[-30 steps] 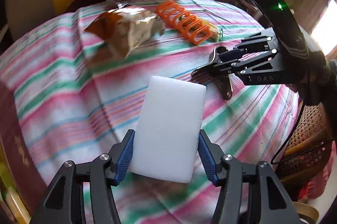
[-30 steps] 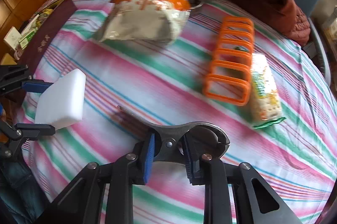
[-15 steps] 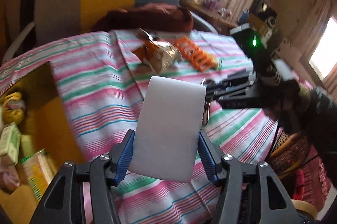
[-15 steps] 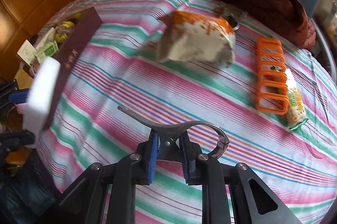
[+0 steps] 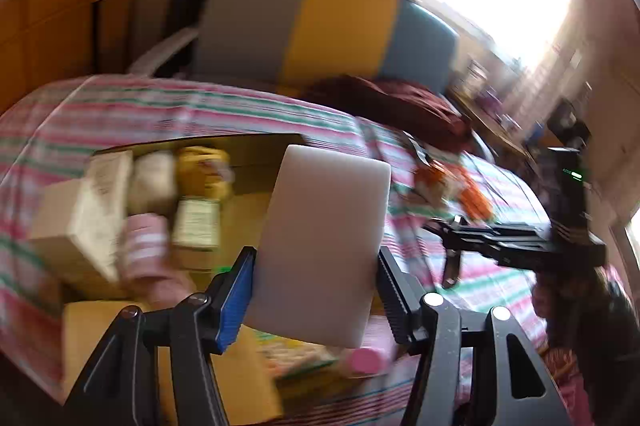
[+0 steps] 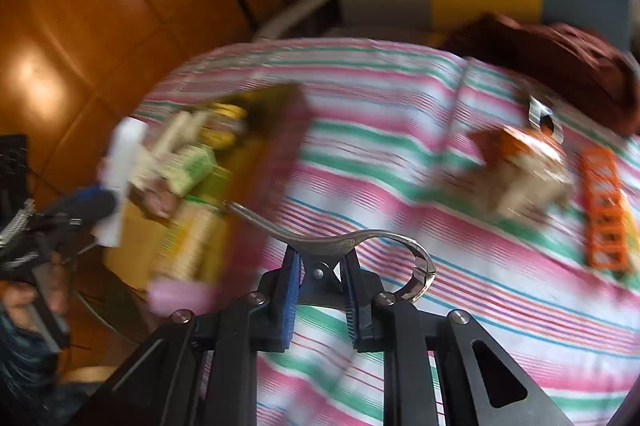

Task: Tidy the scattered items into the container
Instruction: 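Carry the white sponge and silver clip over the gold tray with both tools, then lower the sponge and clip into the tray and open both tools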

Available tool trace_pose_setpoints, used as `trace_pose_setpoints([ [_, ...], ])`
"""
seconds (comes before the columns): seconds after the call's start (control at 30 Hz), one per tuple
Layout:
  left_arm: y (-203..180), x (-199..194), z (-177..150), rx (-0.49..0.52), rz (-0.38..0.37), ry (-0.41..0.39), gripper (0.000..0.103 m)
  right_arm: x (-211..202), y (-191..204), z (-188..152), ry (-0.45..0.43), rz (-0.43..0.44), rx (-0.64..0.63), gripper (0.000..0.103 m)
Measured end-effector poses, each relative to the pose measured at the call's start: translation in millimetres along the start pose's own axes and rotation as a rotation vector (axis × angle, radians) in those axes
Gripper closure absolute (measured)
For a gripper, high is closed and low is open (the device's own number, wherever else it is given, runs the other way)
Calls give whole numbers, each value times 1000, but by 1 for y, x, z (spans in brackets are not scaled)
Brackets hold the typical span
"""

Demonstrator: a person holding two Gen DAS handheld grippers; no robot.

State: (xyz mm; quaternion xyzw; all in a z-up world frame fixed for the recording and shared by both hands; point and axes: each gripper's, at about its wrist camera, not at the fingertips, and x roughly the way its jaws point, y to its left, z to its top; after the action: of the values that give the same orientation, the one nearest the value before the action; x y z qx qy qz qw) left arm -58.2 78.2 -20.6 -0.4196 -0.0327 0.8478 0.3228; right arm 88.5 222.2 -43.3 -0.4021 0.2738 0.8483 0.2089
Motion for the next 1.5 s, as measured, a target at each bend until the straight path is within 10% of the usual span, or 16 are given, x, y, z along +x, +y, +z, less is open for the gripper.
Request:
trace_pose_setpoints([
  [0.5, 69, 6, -13, -119, 100, -5, 43, 75, 115, 23, 123, 122, -177, 83],
  [0.8, 59, 8, -15, -44, 103, 20, 41, 98, 103, 7, 210, 121, -132, 79],
  [1.5, 55, -13, -9, -39, 124, -35, 34, 49, 85, -13, 97, 173, -26, 46],
])
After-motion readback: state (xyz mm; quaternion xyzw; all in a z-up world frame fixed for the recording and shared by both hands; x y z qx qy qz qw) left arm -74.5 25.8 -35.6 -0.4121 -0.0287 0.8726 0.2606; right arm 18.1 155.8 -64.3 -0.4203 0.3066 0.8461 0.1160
